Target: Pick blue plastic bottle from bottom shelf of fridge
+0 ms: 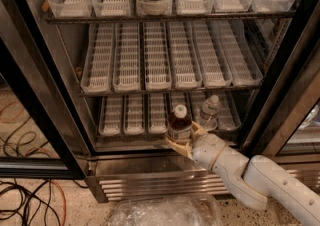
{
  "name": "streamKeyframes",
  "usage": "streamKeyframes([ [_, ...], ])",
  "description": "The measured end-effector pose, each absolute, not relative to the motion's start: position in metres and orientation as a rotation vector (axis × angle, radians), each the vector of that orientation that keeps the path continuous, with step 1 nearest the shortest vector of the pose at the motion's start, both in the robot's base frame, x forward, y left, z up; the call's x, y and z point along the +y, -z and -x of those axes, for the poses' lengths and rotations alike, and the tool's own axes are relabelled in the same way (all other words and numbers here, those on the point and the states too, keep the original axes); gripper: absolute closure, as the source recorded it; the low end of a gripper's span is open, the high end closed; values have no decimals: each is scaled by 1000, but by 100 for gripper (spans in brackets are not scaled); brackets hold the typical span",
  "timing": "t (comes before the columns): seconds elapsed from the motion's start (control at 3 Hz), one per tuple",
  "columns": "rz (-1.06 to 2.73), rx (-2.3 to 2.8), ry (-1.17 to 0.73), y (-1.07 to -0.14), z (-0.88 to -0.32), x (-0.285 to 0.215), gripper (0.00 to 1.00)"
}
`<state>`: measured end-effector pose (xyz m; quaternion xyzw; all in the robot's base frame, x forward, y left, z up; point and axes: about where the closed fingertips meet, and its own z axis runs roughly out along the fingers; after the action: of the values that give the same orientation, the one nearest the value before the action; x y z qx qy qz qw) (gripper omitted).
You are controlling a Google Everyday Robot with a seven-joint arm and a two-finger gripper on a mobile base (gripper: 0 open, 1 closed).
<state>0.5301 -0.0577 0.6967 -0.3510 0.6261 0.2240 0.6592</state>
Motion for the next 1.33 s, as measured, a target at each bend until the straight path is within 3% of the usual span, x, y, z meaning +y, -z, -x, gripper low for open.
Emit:
streamKeyframes([
  [1.33,844,1412,-506,-692,-517,-53,100],
])
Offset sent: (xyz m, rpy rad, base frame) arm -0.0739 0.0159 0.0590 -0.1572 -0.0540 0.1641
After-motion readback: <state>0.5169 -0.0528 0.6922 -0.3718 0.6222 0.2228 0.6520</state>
